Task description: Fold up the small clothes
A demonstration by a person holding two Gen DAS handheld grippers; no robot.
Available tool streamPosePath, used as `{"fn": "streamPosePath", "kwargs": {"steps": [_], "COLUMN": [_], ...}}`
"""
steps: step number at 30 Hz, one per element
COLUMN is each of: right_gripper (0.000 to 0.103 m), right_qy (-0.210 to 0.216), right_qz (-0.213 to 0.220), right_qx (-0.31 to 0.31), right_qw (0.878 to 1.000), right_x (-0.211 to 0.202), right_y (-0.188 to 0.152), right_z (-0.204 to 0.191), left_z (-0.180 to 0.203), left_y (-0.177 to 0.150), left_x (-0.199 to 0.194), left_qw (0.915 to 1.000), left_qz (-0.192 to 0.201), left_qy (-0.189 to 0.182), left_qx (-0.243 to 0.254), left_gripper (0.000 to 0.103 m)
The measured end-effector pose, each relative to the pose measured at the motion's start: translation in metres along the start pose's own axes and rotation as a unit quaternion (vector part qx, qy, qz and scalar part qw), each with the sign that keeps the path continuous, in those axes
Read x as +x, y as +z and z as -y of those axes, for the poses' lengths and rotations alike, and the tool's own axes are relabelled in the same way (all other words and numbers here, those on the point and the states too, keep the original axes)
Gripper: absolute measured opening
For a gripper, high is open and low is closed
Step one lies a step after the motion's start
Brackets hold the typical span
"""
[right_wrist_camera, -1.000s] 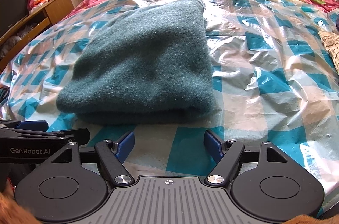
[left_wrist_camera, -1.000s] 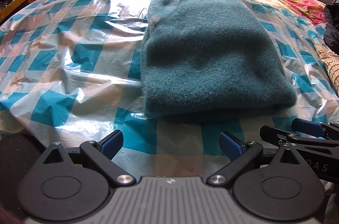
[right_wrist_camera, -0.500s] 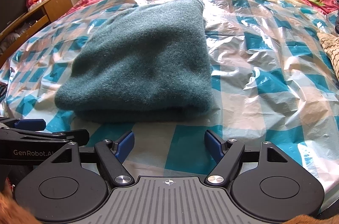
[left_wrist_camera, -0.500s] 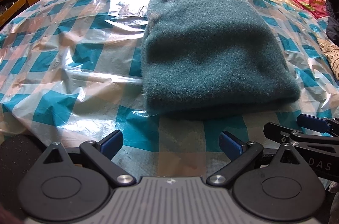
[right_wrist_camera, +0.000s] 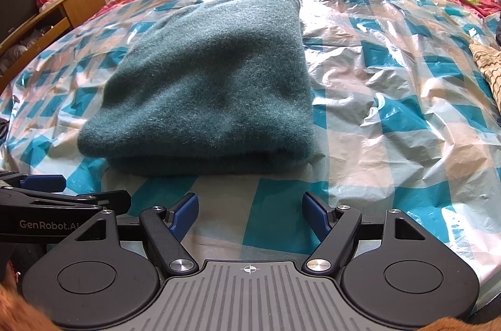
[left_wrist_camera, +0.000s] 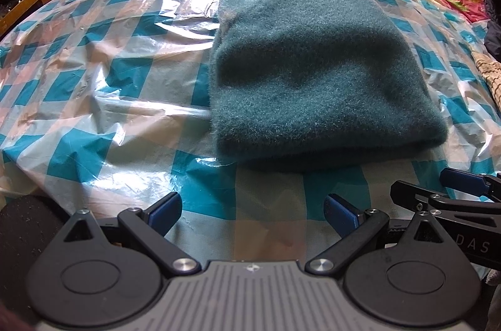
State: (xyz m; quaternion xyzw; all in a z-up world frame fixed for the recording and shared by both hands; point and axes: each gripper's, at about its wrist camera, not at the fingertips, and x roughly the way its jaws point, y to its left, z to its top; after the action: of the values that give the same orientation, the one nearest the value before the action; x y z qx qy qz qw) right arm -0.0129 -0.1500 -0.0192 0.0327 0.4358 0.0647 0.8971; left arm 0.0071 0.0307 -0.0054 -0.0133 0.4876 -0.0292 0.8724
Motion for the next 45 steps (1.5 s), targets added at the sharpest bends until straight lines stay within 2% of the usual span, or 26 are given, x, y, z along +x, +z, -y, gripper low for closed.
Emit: {"fn": "streamPosePath", "kwargs": {"steps": [45], "right_gripper": [0.075], "right_qy": [-0.001], "right_qz": [-0.004], "right_qx": [-0.002], "right_qw": [1.000], "right_x": [0.0010], "right_y": [-0.0012], "right_z": [0.0001], "left_z": [-0.0001], "left_y": [-0.0020], "left_x": [0.0008], "left_qw": [1.0000], "left_qz": [-0.008], "left_qy": [0.000], "left_qx": [0.000], "left_gripper": [0.101]}}
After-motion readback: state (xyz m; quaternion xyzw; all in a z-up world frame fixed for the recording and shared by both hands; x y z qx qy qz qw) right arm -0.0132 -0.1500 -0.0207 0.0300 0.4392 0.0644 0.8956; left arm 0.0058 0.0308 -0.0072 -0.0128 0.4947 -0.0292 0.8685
